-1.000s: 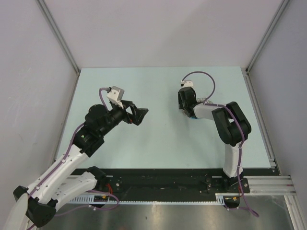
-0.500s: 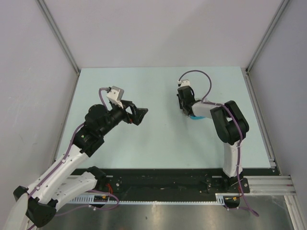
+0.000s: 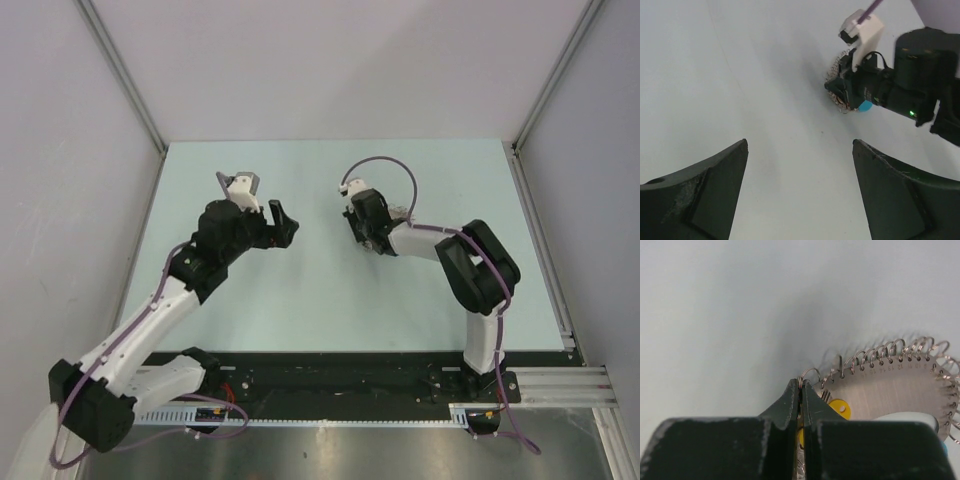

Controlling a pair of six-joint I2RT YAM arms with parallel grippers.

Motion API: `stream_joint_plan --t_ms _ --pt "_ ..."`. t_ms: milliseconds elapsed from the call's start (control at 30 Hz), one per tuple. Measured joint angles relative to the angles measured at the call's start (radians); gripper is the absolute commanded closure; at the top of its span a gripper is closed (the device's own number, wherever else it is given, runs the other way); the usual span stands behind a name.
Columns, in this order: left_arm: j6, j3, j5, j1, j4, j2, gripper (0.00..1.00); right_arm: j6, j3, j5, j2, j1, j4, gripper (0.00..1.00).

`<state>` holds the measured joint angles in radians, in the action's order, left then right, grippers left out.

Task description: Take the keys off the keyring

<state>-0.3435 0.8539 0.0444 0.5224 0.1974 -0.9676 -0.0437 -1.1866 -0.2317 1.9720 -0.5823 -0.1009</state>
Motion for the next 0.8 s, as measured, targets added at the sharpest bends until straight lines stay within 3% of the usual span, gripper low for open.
stream_joint_plan --t_ms 200,300,467,800 --pt "-0.174 -0.076 -0.278 -0.262 -0.01 -0.131 0.18 -0.002 0.173 0.158 -0.157 -0.098 -0.073 1.0" --pt "-0.225 -0.124 -0.385 -0.314 -0.024 -0.173 0.16 0.01 0.284 0.213 -0.236 -0.124 -0.135 1.0" --pt "-0.282 -0.126 -0.489 -0.285 -0.119 -0.238 0.15 0.045 0.409 0.278 -0.322 -0.163 -0.232 1.0" --pt "-0.34 -0.126 -0.49 -0.108 -0.323 -0.512 0.2 0.07 0.57 0.373 -0.463 -0.255 -0.391 1.0"
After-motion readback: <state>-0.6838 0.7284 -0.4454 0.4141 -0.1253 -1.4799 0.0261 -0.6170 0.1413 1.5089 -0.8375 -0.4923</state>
